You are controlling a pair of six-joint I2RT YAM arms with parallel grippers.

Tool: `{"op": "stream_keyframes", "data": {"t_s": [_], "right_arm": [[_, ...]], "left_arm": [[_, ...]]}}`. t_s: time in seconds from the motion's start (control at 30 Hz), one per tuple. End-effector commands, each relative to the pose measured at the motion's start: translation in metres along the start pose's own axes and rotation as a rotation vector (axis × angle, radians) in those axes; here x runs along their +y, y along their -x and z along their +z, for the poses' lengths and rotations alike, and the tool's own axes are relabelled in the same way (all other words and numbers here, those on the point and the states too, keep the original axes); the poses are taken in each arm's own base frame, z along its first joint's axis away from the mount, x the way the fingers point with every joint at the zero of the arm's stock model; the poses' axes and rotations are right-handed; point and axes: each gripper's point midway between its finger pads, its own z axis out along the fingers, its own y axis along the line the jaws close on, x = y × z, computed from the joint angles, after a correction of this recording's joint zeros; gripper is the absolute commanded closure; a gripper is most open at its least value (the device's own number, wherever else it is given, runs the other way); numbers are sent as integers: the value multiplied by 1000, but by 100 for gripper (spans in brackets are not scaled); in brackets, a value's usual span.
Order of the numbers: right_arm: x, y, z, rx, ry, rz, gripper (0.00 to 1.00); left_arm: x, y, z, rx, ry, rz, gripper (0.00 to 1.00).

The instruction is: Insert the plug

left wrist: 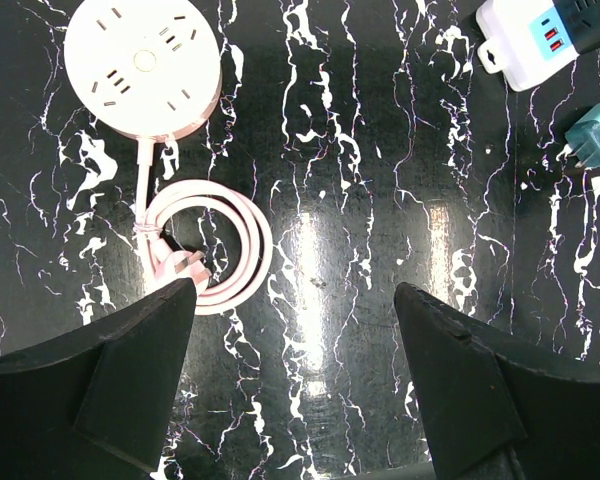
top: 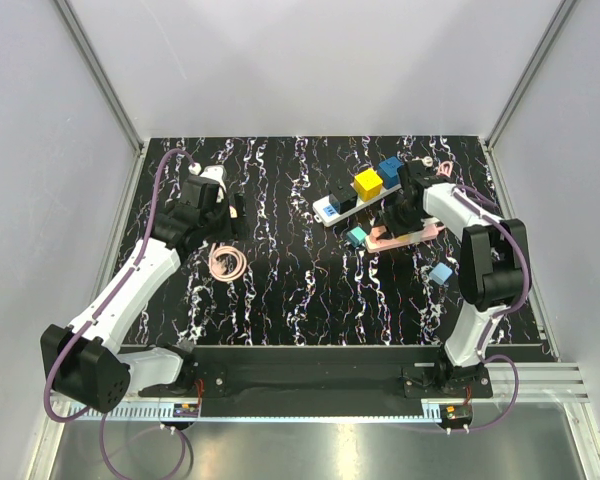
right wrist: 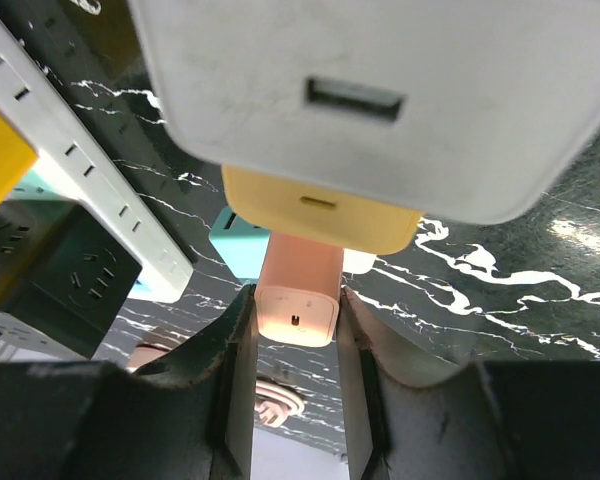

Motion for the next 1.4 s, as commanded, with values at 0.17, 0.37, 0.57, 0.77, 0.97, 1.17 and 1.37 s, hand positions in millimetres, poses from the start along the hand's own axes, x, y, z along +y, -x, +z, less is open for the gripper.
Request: {"op": "stream_keyframes", "data": {"t_s": [0.17,0.37,0.57,0.77,0.97,1.17,1.37], "right_arm": [[-73,39,66,-233,-329,-78,100],[-71,39,65,-230,-324,-79,100],[-36,41,25,-252,-208,-151,89],[2,40,-33,-276,-60,-203,40],[12,29,-60,-240,30,-311,34],[20,22,-94,-293,145,-473,28],[48,-25,-118,-168,449,-753,27]], "left_arm": [[6,14,-9,-78,19,4,14],[4,16,-10,-81,13,11,13],[2,16,-15,-83,-4,20,11],[-7,20,-25,-93,-52,8,10],[0,18,-15,-59,-32,-10,10],[31,13,21,49,20,-148,11],[84,12,85,190,143,-252,13]]}}
